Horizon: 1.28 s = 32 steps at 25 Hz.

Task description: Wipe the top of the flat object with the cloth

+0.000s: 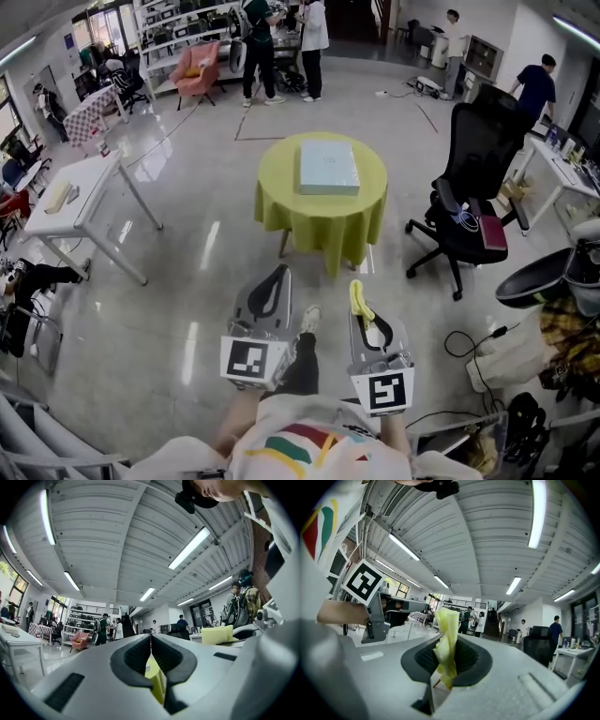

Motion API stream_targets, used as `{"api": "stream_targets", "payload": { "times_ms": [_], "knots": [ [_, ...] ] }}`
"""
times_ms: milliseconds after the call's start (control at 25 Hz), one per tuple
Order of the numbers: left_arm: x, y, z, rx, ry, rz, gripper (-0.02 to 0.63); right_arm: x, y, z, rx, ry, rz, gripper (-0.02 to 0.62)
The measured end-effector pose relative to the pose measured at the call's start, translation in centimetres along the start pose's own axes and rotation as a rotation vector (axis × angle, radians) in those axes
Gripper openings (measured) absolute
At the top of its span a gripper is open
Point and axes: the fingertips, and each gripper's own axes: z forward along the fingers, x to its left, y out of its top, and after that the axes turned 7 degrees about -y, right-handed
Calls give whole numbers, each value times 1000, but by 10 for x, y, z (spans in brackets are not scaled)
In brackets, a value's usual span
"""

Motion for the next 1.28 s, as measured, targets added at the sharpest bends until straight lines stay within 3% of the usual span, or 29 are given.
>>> {"api": "stream_targets", "payload": {
  "times_ms": [440,720,1080,1280],
  "knots": [
    [52,-32,90,2,11,-64,15,-45,-26,96,39,-14,-11,29],
    [114,-57,197,24,36,-36,15,-91,-33,223,42,29,-22,30],
    [213,-52,321,-4,106,-67,15,-143,-4,389,-27,107,-42,29],
    [245,-64,376,10,109,-96,15,-159,-11,446,-9,138,-40,29]
  ]
}}
